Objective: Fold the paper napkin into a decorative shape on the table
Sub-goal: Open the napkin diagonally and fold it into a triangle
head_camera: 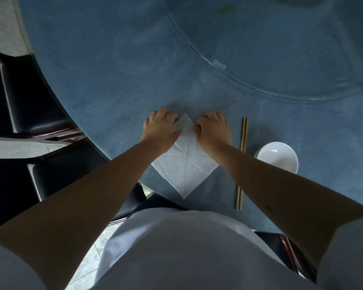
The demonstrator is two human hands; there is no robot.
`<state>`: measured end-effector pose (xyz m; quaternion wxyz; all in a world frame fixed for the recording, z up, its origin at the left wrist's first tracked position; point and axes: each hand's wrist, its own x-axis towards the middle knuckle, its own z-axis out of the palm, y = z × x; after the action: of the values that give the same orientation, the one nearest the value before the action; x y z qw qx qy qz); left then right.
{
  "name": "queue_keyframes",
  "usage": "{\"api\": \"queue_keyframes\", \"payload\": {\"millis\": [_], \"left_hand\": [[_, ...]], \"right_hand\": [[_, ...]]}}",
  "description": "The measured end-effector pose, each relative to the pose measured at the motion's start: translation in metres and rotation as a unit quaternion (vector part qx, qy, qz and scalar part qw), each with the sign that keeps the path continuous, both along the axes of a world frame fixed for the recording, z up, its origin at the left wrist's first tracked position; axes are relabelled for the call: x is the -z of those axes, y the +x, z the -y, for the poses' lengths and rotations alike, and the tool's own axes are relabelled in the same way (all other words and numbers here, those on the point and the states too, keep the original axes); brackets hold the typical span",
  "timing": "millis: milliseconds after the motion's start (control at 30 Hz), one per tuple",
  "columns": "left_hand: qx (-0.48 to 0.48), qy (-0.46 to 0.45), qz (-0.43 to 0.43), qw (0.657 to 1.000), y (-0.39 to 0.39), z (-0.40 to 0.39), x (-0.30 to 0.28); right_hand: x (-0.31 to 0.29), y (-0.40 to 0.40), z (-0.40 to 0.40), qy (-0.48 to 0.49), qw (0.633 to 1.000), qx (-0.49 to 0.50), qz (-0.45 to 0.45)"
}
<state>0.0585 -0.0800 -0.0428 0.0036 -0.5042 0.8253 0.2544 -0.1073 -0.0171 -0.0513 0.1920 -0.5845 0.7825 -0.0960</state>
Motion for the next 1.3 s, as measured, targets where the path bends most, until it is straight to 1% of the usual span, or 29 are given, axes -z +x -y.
{"api": "queue_keyframes", "payload": {"millis": [100, 200, 300, 400, 467, 533, 567, 667, 733, 800, 867, 933, 1000, 1100, 1167, 1233, 1300], "left_hand": [[0.005, 0.016, -0.008, 1.000, 0.004, 0.002, 0.001], [-0.003, 0.038, -0.018, 0.999, 0.004, 0.005, -0.002], [-0.009, 0.083, -0.050, 0.995, -0.004, 0.012, -0.008], [-0.014, 0.145, -0.064, 0.987, -0.010, 0.021, -0.014], [-0.004, 0.160, -0.055, 0.986, -0.009, 0.024, -0.017], [0.010, 0.157, -0.056, 0.986, -0.005, 0.025, -0.019], [0.013, 0.155, -0.067, 0.986, -0.003, 0.024, -0.019], [0.017, 0.130, -0.093, 0.987, 0.005, 0.022, -0.019], [0.015, 0.129, -0.095, 0.987, 0.011, 0.021, -0.018], [0.007, 0.168, -0.099, 0.981, 0.018, 0.018, -0.017], [0.019, 0.182, -0.067, 0.981, 0.024, 0.015, -0.015], [0.047, 0.137, -0.003, 0.989, 0.027, 0.013, -0.013], [0.050, 0.095, 0.022, 0.994, 0.030, 0.011, -0.010], [0.046, 0.054, -0.026, 0.997, 0.034, 0.005, -0.009], [0.042, 0.051, -0.063, 0.996, 0.038, 0.002, -0.010], [0.013, 0.075, -0.066, 0.995, 0.041, 0.000, -0.011], [-0.008, 0.095, -0.047, 0.994, 0.044, -0.002, -0.013]], "right_hand": [[-0.001, 0.003, 0.000, -0.010, 1.000, 0.000, 0.004], [-0.003, 0.004, -0.003, -0.026, 0.998, 0.007, 0.051], [-0.005, 0.004, -0.008, -0.015, 0.994, 0.022, 0.105], [-0.006, 0.000, -0.010, -0.008, 0.991, 0.020, 0.135], [-0.008, -0.003, -0.011, -0.007, 0.982, 0.027, 0.187], [-0.012, -0.005, -0.010, 0.021, 0.968, 0.039, 0.246], [-0.013, -0.007, -0.008, 0.043, 0.968, 0.036, 0.245], [-0.013, -0.011, -0.003, 0.089, 0.981, -0.015, 0.172], [-0.015, -0.014, -0.002, 0.082, 0.984, -0.043, 0.151], [-0.014, -0.017, -0.004, 0.068, 0.984, -0.048, 0.157], [-0.015, -0.019, -0.006, 0.060, 0.984, -0.040, 0.166], [-0.015, -0.021, -0.008, 0.062, 0.983, -0.029, 0.172], [-0.016, -0.022, -0.011, 0.077, 0.982, -0.031, 0.171], [-0.015, -0.025, -0.014, 0.096, 0.983, -0.048, 0.152], [-0.015, -0.027, -0.016, 0.100, 0.983, -0.059, 0.139], [-0.015, -0.029, -0.018, 0.096, 0.985, -0.066, 0.125], [-0.014, -0.030, -0.019, 0.084, 0.987, -0.065, 0.120]]}}
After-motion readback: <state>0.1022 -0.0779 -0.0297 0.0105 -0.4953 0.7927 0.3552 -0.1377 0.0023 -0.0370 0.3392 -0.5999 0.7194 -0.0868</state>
